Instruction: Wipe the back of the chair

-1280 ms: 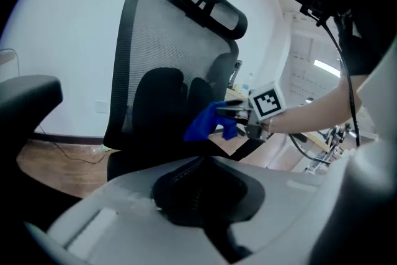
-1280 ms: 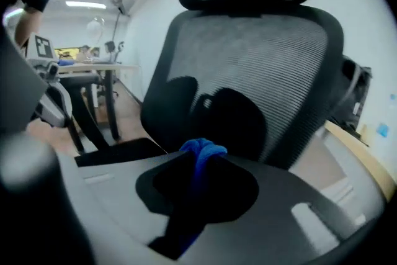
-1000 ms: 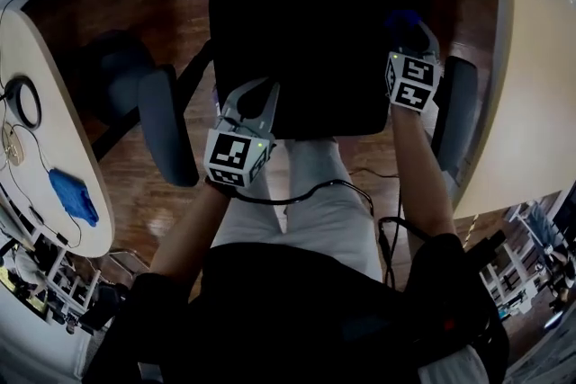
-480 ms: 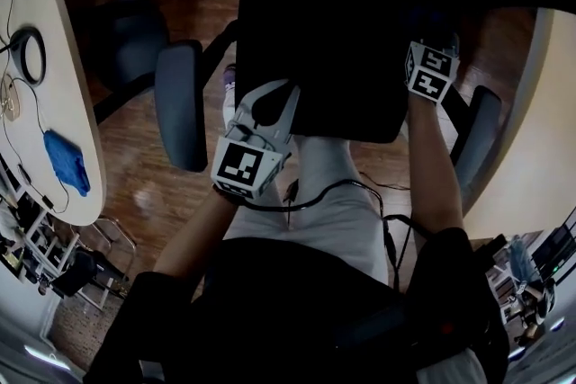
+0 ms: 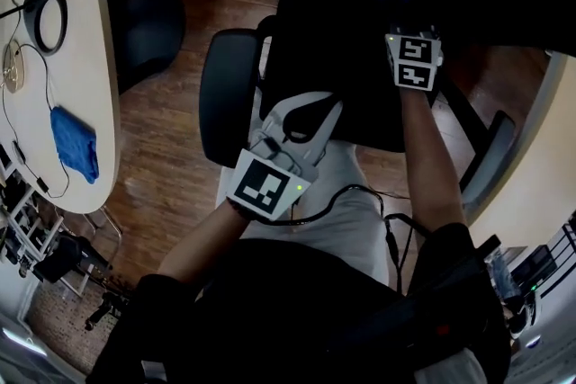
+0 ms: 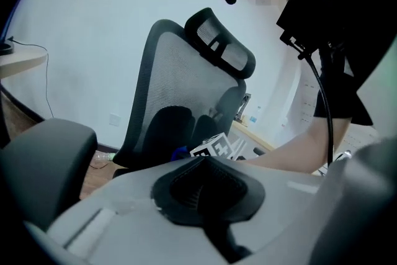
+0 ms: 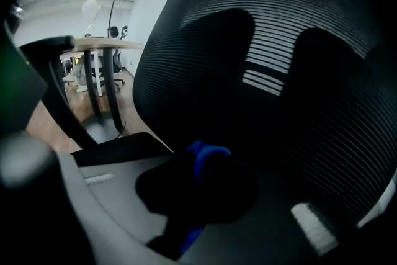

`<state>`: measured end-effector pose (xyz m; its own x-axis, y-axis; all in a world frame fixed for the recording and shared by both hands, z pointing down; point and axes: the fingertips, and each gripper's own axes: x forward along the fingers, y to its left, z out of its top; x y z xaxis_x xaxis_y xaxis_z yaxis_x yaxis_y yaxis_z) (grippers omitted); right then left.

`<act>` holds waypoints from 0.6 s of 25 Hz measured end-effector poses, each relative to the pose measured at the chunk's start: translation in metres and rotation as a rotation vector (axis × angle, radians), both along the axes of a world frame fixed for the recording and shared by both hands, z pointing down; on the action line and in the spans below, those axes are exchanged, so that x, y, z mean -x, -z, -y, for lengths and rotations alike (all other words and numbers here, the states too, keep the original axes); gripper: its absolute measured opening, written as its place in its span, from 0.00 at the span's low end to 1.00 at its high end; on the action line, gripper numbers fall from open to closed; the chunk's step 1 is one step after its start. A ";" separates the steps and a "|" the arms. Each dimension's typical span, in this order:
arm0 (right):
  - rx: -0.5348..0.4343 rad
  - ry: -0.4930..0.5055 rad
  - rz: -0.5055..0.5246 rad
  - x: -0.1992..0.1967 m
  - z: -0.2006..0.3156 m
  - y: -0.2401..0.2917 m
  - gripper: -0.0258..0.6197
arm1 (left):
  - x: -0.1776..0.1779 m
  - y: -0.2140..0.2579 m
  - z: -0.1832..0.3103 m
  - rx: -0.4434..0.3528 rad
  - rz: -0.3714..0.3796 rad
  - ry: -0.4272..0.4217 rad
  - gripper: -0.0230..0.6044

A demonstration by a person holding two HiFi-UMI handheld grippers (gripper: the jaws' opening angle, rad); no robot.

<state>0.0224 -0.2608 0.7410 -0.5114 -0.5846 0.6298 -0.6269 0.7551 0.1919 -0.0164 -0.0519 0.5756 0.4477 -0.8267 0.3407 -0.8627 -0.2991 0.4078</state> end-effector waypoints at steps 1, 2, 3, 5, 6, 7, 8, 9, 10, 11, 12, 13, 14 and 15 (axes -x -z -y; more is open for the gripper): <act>0.005 -0.005 -0.004 0.007 -0.002 -0.003 0.11 | 0.006 0.005 -0.001 -0.006 -0.017 0.007 0.04; 0.008 -0.002 -0.009 0.016 -0.005 -0.007 0.11 | 0.013 0.010 -0.003 -0.011 -0.043 0.023 0.04; 0.012 0.020 -0.013 0.028 -0.010 -0.010 0.11 | 0.019 0.015 -0.005 -0.016 -0.077 0.043 0.04; 0.011 0.111 -0.024 0.062 -0.024 -0.016 0.11 | 0.028 0.023 -0.011 -0.024 -0.141 0.056 0.04; 0.009 0.153 -0.033 0.081 -0.031 -0.018 0.11 | 0.030 0.026 -0.014 -0.024 -0.158 0.048 0.04; 0.010 0.181 -0.039 0.098 -0.036 -0.020 0.11 | 0.031 0.028 -0.018 -0.020 -0.170 0.036 0.04; 0.013 0.195 -0.038 0.113 -0.042 -0.022 0.11 | 0.033 0.029 -0.021 -0.013 -0.175 0.015 0.04; 0.018 0.202 -0.033 0.127 -0.047 -0.023 0.11 | 0.035 0.030 -0.025 -0.003 -0.176 -0.011 0.04; 0.022 0.212 -0.023 0.139 -0.052 -0.024 0.11 | 0.037 0.031 -0.029 0.005 -0.178 -0.035 0.04; 0.025 0.231 -0.011 0.152 -0.058 -0.025 0.11 | 0.039 0.032 -0.033 0.011 -0.178 -0.057 0.04; 0.028 0.254 -0.001 0.165 -0.064 -0.025 0.11 | 0.042 0.033 -0.037 0.013 -0.172 -0.078 0.04; 0.038 0.268 0.007 0.175 -0.068 -0.025 0.11 | 0.046 0.035 -0.041 0.010 -0.170 -0.092 0.04; 0.056 0.266 0.021 0.184 -0.071 -0.027 0.11 | 0.052 0.037 -0.044 0.004 -0.182 -0.090 0.04; 0.078 0.254 0.046 0.189 -0.073 -0.028 0.11 | 0.058 0.040 -0.045 -0.003 -0.206 -0.075 0.04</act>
<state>-0.1669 -0.1873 0.7689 -0.6646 -0.3841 0.6409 -0.4218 0.9009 0.1026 -0.0743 -0.0064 0.5357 0.5683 -0.7891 0.2333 -0.7362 -0.3610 0.5724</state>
